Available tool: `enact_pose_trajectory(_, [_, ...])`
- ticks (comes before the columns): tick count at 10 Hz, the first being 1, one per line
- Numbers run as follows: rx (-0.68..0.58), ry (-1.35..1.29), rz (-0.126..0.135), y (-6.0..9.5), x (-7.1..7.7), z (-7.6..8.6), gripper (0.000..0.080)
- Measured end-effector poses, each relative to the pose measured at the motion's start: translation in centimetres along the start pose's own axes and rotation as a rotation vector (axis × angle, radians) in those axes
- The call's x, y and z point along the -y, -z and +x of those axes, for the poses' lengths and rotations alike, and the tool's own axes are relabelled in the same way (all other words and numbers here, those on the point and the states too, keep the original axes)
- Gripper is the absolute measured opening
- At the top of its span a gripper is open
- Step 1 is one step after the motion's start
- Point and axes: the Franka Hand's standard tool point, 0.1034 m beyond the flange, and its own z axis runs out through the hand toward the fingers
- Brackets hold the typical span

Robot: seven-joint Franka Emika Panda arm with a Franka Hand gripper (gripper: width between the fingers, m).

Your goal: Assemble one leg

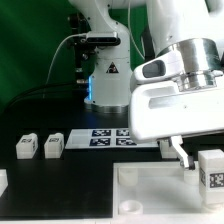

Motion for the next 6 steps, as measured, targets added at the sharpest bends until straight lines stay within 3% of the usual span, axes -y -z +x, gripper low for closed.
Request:
enact_pose_trajectory(1, [0.0,0.0,0.0,0.0,-0.01,0.0,0.0591])
enact_pose_trajectory(2, [0.0,0.0,0.0,0.0,-0.01,0.0,0.0591])
enact_pose_trajectory(3, [0.0,0.0,0.0,0.0,-0.01,0.0,0.0639])
enact_pose_trajectory(6, [0.0,0.0,0.0,0.0,0.0,0.0,0.0647])
